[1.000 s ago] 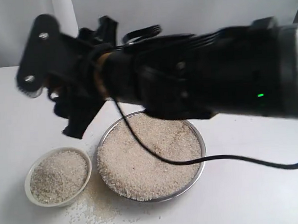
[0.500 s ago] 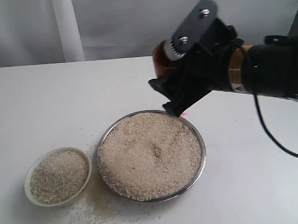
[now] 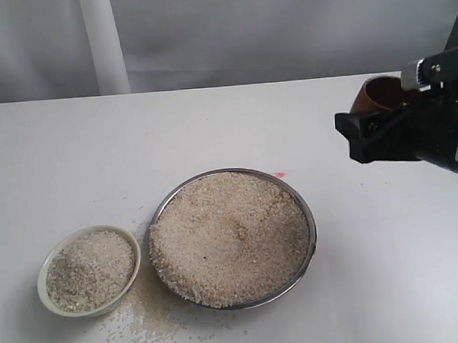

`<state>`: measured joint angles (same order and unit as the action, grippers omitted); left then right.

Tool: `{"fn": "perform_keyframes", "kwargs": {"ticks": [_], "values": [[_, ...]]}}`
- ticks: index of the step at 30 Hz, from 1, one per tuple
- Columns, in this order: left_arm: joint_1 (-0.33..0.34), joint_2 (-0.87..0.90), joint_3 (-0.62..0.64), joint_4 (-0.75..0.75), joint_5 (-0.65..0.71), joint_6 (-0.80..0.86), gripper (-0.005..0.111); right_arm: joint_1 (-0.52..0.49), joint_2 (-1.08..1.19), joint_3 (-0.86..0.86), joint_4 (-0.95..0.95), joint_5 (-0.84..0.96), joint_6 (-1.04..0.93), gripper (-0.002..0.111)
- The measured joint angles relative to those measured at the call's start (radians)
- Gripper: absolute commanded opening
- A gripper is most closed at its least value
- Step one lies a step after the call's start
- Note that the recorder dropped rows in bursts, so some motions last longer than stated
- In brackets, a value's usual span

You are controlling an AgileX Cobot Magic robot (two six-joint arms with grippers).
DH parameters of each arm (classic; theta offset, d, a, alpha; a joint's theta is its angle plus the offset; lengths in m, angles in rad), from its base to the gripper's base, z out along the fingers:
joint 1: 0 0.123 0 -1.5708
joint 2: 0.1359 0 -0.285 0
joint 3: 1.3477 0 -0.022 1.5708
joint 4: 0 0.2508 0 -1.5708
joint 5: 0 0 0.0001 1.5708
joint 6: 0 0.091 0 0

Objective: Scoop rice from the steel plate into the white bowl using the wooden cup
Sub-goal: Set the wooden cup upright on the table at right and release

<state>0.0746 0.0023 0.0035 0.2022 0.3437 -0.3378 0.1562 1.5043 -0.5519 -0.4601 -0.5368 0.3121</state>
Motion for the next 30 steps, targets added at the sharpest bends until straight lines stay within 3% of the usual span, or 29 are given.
{"fn": "perform_keyframes", "kwargs": {"ticks": [9,20,30], "values": [[0.0,0.0,0.0,0.0,0.0,0.0,0.0,-0.004,0.205,0.031,0.171,-0.063,-0.214,0.0],[0.0,0.0,0.0,0.0,0.0,0.0,0.0,-0.004,0.412,0.031,0.318,-0.197,-0.234,0.0],[0.0,0.0,0.0,0.0,0.0,0.0,0.0,-0.004,0.445,0.031,0.328,-0.232,-0.249,0.0]]}}
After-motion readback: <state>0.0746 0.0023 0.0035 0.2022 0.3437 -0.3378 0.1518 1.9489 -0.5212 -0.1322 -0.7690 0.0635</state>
